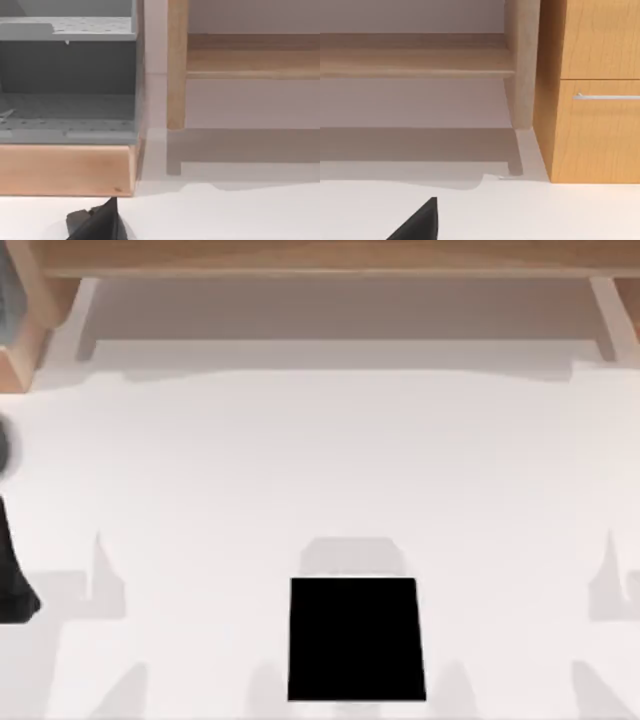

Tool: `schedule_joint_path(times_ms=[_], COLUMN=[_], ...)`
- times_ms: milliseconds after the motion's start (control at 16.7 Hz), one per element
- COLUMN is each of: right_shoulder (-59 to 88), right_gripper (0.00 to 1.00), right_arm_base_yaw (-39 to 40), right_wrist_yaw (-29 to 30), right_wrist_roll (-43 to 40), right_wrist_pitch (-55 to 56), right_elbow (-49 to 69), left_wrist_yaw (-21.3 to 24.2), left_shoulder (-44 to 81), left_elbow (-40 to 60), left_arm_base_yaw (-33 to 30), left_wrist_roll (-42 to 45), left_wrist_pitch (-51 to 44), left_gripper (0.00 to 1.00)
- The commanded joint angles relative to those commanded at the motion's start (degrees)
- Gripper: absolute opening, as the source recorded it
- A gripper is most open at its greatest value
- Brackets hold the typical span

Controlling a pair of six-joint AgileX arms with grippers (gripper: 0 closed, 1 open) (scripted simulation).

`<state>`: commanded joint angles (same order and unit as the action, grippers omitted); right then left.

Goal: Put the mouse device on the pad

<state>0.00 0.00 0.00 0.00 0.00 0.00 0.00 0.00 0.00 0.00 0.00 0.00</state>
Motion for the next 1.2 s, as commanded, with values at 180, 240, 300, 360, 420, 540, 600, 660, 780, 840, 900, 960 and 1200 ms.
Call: schedule_joint_path(times_ms=[180, 240, 300, 360, 420, 540, 600, 660, 780, 840, 900, 960, 1200], right_shoulder=[0.0, 0.0, 0.0, 0.0, 0.0, 0.0, 0.0, 0.0, 0.0, 0.0, 0.0, 0.0, 0.0], right_gripper=[1.00, 1.00, 1.00, 1.00, 1.00, 1.00, 1.00, 1.00, 1.00, 1.00, 1.00, 1.00, 1.00], right_arm_base_yaw=[0.0, 0.0, 0.0, 0.0, 0.0, 0.0, 0.0, 0.0, 0.0, 0.0, 0.0, 0.0, 0.0], right_wrist_yaw=[0.0, 0.0, 0.0, 0.0, 0.0, 0.0, 0.0, 0.0, 0.0, 0.0, 0.0, 0.0, 0.0], right_wrist_roll=[0.0, 0.0, 0.0, 0.0, 0.0, 0.0, 0.0, 0.0, 0.0, 0.0, 0.0, 0.0, 0.0], right_wrist_pitch=[0.0, 0.0, 0.0, 0.0, 0.0, 0.0, 0.0, 0.0, 0.0, 0.0, 0.0, 0.0, 0.0], right_elbow=[0.0, 0.0, 0.0, 0.0, 0.0, 0.0, 0.0, 0.0, 0.0, 0.0, 0.0, 0.0, 0.0], left_wrist_yaw=[-0.1, -0.3, -0.6, -0.9, -1.2, -1.9, -2.2, -2.5, -2.8, -2.8, -2.8, -2.8, -2.0], left_shoulder=[0.5, 1.6, 3.3, 5.6, 8.5, 16.2, 20.9, 26.2, 37.9, 44.1, 50.5, 57.0, 83.2], left_elbow=[0.5, 1.5, 3.1, 5.1, 7.7, 14.1, 17.7, 21.6, 30.1, 34.6, 39.2, 43.9, 63.6], left_arm_base_yaw=[0.2, 0.5, 0.9, 1.4, 2.1, 3.6, 4.3, 5.1, 6.7, 7.5, 8.2, 8.8, 11.0], left_wrist_roll=[-0.1, -0.3, -0.7, -1.1, -1.7, -3.0, -3.8, -4.6, -6.3, -7.1, -7.9, -8.8, -11.6], left_wrist_pitch=[-0.2, -0.7, -1.5, -2.6, -4.1, -8.1, -10.7, -13.5, -20.6, -24.5, -28.6, -32.9, -50.4], left_gripper=[1.00, 1.00, 1.00, 1.00, 1.00, 1.00, 1.00, 1.00, 1.00, 1.00, 1.00, 1.00, 1.00])
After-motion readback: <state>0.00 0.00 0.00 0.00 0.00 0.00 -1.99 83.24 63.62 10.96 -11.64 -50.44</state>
